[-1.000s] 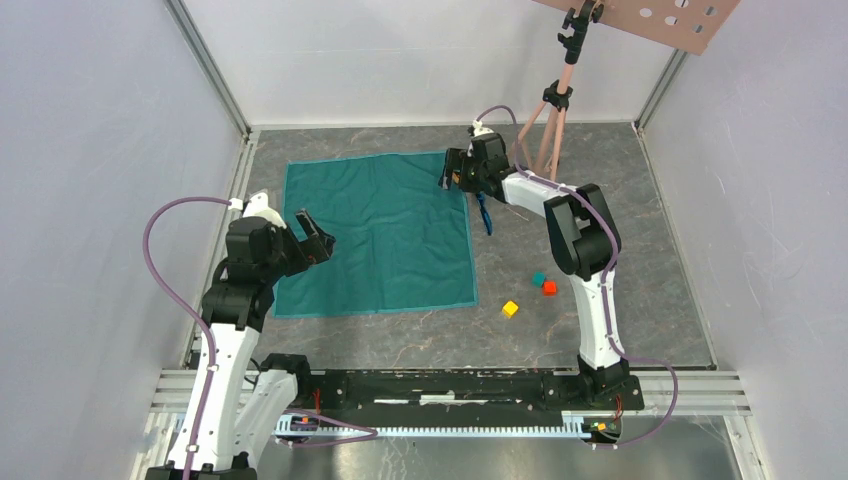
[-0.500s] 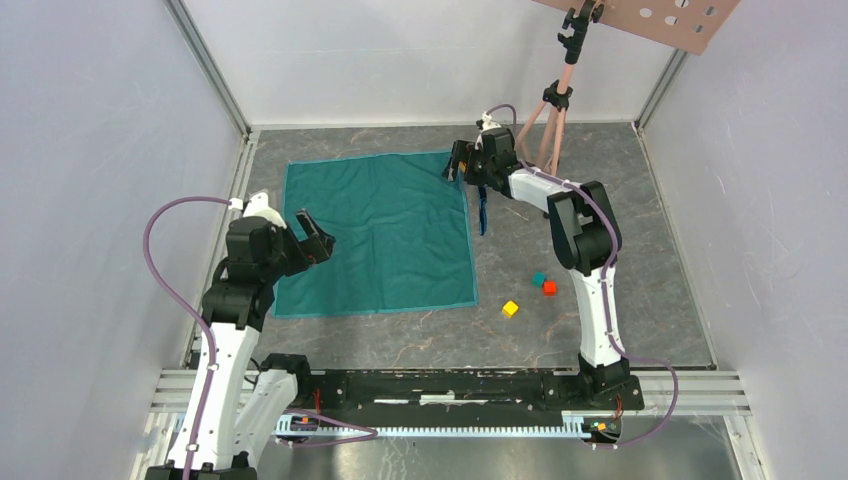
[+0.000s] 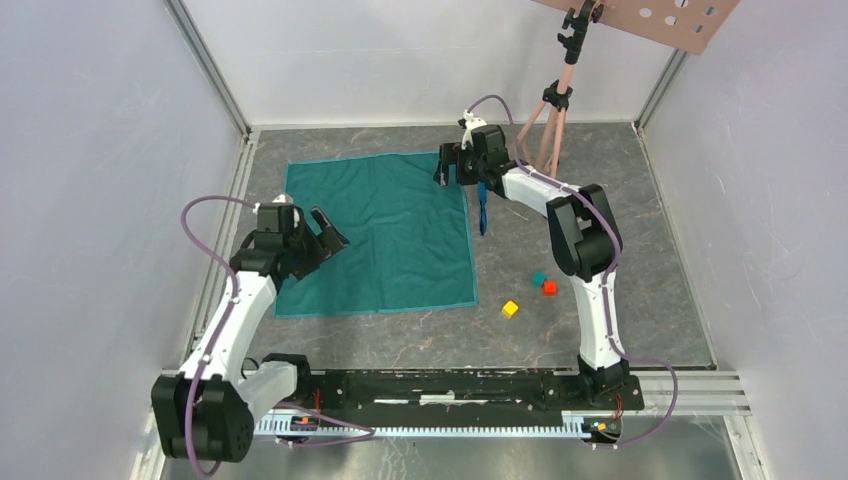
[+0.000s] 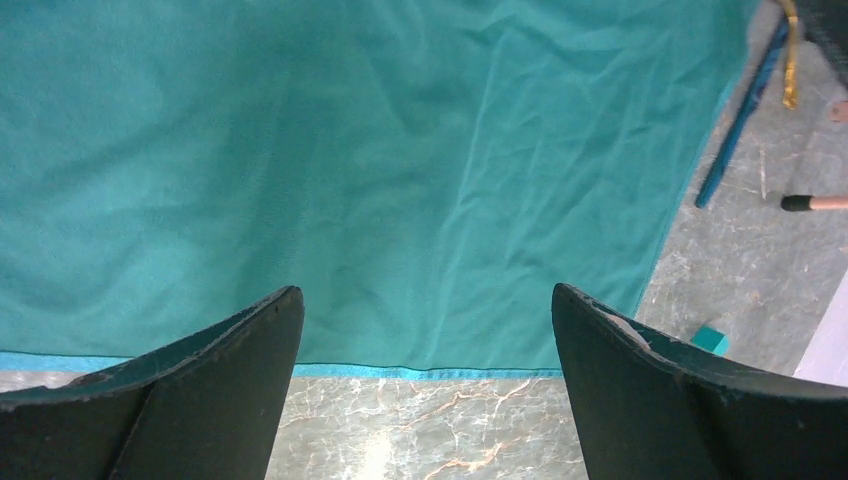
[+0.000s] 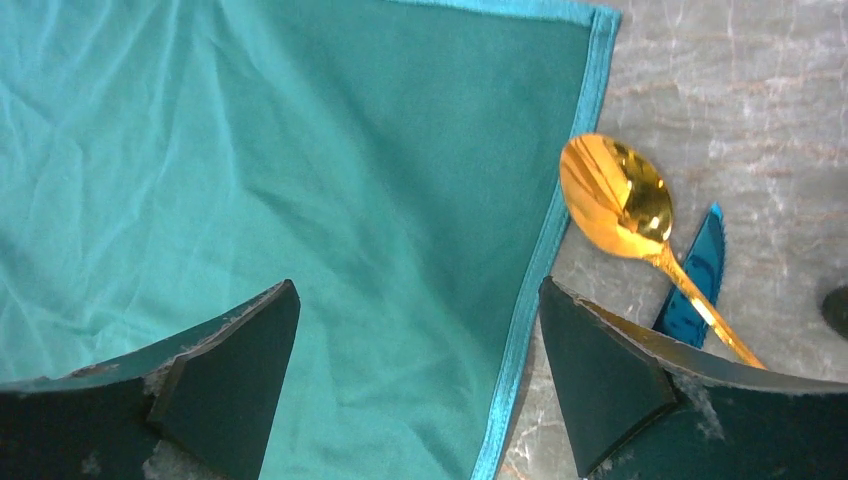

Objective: Fold the napkin into a case and place the utensils inside
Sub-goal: Smooth out the napkin at the center of the board.

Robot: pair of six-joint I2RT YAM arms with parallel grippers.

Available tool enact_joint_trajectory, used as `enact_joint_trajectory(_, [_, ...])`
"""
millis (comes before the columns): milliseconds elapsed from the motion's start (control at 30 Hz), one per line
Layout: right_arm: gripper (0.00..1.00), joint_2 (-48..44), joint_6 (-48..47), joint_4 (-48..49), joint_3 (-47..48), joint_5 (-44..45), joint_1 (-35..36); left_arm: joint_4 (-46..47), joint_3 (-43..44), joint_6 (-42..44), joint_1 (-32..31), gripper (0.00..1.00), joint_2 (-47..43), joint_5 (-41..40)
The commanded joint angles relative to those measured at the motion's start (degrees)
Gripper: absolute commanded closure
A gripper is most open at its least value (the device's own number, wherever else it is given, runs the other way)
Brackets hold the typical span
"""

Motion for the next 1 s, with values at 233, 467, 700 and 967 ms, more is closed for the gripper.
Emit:
enact_joint_trajectory(233, [0.14,5.1,-2.8,6.5,6.6,-7.1,0.2,9.3,-3.3,-7.9,1.6,0.0,9.5,-6.9])
enact_joint_trajectory(467, [0.14,7.0,-2.5,6.5,7.8,-7.7,0.2,11.7,-6.3,-7.7,2.4,0.0,13.6,-8.7])
enact_joint_trajectory(700, [0.13,8.8,-2.7,6.3,7.7,-6.5,-0.1,8.7,-7.6,-9.5,3.0,0.0,18.2,-10.6])
enact_joint_trajectory(967, [0.1,13.2,-8.8,1.7,14.0,-1.8,-0.1,5.8,-12.7,-14.6,3.0,0.0,12.0,-14.7])
